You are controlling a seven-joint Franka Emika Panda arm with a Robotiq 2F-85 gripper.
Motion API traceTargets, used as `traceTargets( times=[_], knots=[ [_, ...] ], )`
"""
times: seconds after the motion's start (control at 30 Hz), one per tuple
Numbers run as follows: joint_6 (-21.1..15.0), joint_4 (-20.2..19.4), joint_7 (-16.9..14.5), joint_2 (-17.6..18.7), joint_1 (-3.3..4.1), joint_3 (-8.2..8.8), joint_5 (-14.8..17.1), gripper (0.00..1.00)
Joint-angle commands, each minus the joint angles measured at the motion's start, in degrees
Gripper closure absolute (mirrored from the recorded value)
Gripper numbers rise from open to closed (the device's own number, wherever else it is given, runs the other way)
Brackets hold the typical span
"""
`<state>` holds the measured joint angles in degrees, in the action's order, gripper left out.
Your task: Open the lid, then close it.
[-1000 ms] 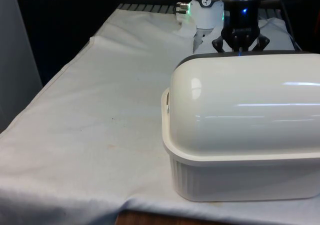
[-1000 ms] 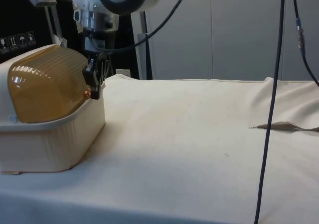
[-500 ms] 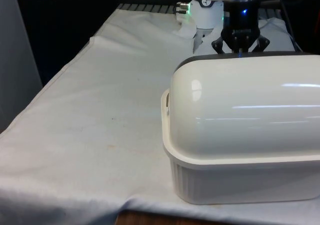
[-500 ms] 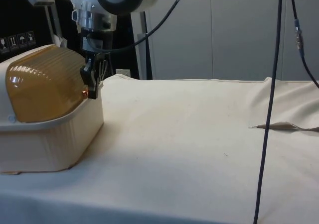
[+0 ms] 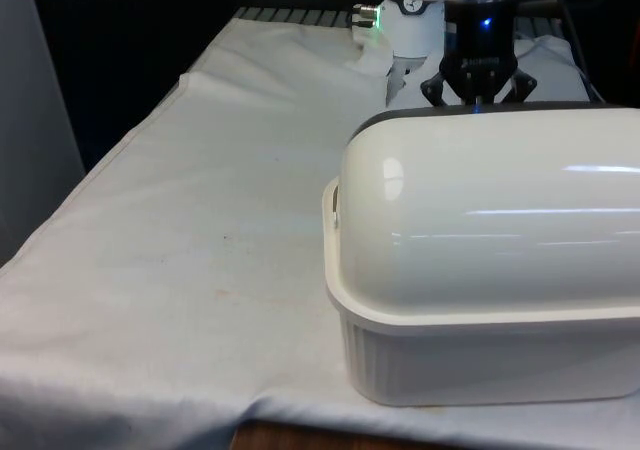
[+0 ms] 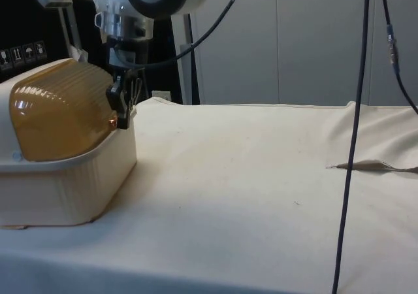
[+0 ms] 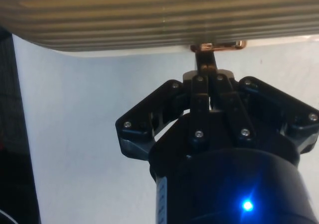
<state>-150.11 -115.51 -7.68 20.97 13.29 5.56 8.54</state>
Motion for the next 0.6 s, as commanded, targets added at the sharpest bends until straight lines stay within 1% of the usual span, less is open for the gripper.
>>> traceTargets(
  times=[0.0, 0.2, 0.37, 0.4, 0.43, 0.47, 0.57],
  knots=[
    [0.74, 0.11, -0.06, -0.23, -0.06, 0.06, 0.0, 1.0],
    [0.86, 0.4, 0.0, -0.06, 0.0, 0.11, 0.06, 1.0],
    [0.06, 0.86, -0.11, 0.74, -0.17, -0.17, 0.52, 1.0],
    [0.46, 0.63, 0.06, 0.34, 0.0, 0.11, 0.0, 1.0],
    [-0.17, 0.92, -0.23, 0.97, -0.23, -0.29, 0.69, 1.0],
    [-0.34, 0.86, -0.29, 1.03, -0.29, -0.34, 0.8, 1.0],
    [-0.69, 0.8, -0.34, 1.09, -0.29, -0.4, 0.92, 1.0]
  ],
)
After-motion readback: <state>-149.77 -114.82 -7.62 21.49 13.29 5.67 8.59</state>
